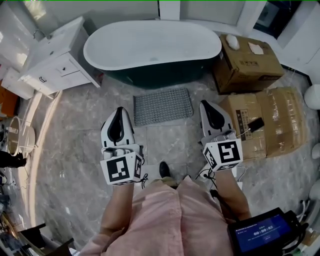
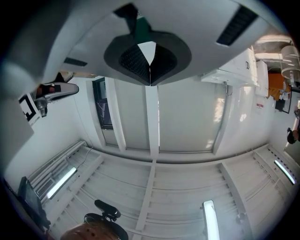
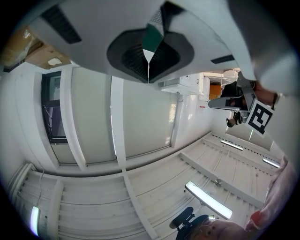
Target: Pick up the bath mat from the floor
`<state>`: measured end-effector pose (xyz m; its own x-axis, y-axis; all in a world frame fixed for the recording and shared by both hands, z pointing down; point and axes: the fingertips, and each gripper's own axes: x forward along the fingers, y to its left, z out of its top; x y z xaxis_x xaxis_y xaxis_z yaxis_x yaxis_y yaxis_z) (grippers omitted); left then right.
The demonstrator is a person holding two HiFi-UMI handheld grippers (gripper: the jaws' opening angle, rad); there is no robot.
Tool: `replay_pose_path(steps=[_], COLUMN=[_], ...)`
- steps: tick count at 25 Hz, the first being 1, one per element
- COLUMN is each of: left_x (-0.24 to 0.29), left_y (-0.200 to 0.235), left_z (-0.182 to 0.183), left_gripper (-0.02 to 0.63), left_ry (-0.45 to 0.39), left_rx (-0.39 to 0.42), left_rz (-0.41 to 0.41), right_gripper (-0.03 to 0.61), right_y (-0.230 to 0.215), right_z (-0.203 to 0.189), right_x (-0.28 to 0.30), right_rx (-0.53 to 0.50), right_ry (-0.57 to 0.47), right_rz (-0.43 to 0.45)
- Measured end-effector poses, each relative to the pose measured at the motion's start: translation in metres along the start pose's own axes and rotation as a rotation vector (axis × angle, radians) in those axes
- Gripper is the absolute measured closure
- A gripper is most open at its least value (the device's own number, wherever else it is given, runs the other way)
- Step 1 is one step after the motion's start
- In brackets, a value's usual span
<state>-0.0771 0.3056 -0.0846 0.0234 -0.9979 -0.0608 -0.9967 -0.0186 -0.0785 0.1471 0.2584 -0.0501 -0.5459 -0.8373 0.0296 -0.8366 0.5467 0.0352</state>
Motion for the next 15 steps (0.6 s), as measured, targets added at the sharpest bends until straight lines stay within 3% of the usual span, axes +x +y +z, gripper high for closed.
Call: replay_pose_path(steps=[6,15], left_x=[0.020,0.039], left_y=[0.019,0.008], left_z=[-0.008,-0.031], left_gripper=[0.589,0.589], left_ry=[0.002,0.049], left_rx=[-0.010,-0.010], left_rz=[-0.043,-0.084], right_gripper=[0.560,0.560], right_y=[0.004,-0.012], right_z=[0.004,-0.011], right_x=[0.013,0.016], right_rx=[-0.021,-0.020], right_ry=[0.001,0.029], right_rz=[-0.044,-0.084])
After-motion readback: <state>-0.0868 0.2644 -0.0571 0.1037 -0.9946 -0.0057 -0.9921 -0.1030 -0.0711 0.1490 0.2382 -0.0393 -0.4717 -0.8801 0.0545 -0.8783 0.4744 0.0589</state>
